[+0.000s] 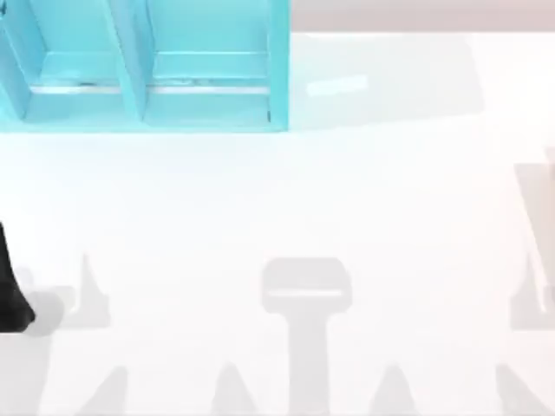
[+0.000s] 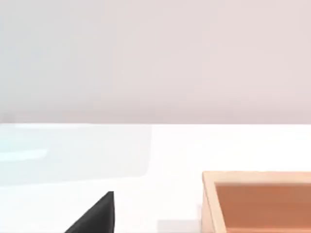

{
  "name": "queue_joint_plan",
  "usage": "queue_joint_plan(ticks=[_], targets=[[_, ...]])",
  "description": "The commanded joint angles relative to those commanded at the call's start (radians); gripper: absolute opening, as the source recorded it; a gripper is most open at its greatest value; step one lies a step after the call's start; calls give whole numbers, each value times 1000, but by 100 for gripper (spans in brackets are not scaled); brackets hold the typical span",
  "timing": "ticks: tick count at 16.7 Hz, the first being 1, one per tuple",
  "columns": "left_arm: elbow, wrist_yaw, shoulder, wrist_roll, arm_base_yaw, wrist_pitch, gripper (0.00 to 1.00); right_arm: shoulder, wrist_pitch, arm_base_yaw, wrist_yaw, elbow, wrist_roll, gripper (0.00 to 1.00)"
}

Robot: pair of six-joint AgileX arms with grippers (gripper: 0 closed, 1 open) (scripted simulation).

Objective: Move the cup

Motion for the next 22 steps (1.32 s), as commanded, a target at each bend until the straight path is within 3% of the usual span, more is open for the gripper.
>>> queue_joint_plan(ticks=[4,8,22], targets=[[32,1,33,1,-1,-31,100,0,0,0,0,0,0,100],[211,1,224,4,0,-197,100,0,0,0,0,0,0,100],[1109,-2,1431,25,7,-1083,100,0,0,0,0,0,0,100]])
